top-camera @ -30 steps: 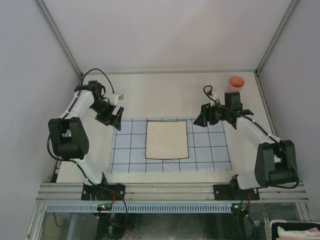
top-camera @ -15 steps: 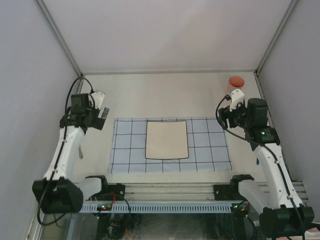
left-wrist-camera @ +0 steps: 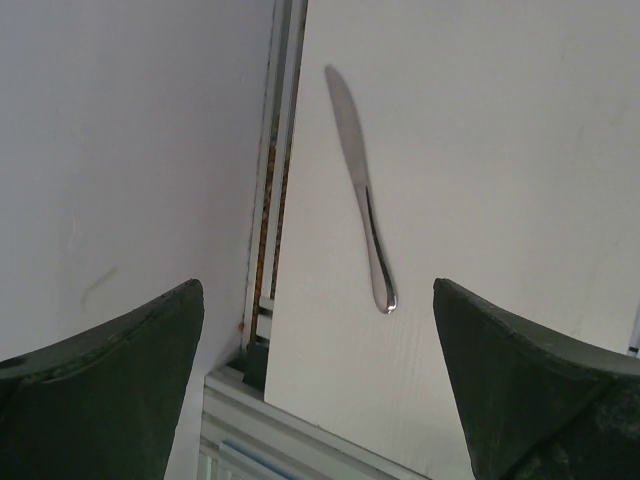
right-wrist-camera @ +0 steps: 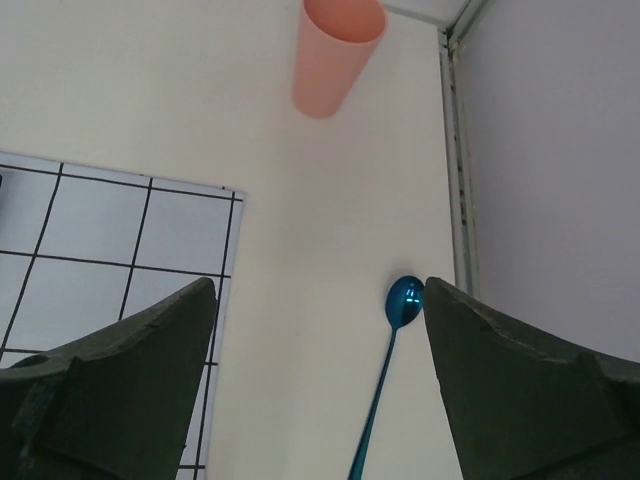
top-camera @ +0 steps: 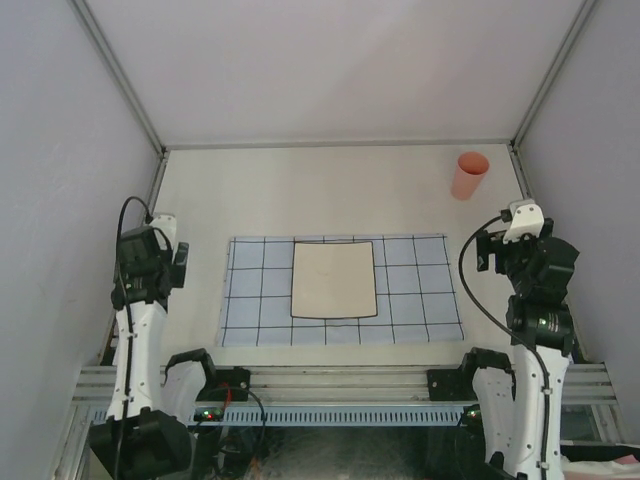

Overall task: Set the dinner table for one person
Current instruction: Pick up the cup at the center of the board.

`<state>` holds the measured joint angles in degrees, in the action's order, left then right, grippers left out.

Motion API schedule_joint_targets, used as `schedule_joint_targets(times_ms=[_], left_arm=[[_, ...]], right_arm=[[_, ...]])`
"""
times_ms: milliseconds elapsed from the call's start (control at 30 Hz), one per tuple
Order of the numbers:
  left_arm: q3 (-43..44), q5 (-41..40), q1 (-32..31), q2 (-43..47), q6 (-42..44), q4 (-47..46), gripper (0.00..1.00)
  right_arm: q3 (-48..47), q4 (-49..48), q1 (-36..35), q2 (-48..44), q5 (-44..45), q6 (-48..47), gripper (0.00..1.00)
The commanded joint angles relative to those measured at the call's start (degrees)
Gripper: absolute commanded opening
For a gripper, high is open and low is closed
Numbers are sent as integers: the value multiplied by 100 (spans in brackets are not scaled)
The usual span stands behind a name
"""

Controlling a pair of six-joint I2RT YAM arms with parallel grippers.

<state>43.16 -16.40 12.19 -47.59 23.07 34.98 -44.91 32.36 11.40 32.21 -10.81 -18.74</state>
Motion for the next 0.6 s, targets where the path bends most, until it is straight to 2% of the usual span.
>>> schedule_joint_targets(times_ms=[0, 133, 300, 433, 500, 567], left_arm=[[-223, 28, 325, 308, 55, -255, 100], [-257, 115, 354, 349, -8, -144, 100], [-414, 114, 364, 426, 5, -164, 100], [-439, 202, 374, 458, -6, -88, 100], [-416, 299, 373, 414, 33, -85, 100], [-338, 371, 373, 335, 71, -50, 100]], right_arm=[[120, -575, 334, 211, -856, -7, 85], [-510, -1076, 341, 1317, -993, -349, 93], [-2706, -499, 392, 3545, -1390, -493, 100], [-3983, -274, 100, 4880, -800, -1286, 100], [-5017, 305, 74, 5689, -822, -1660, 100], [-6134, 1141, 73, 6598, -841, -1651, 100]])
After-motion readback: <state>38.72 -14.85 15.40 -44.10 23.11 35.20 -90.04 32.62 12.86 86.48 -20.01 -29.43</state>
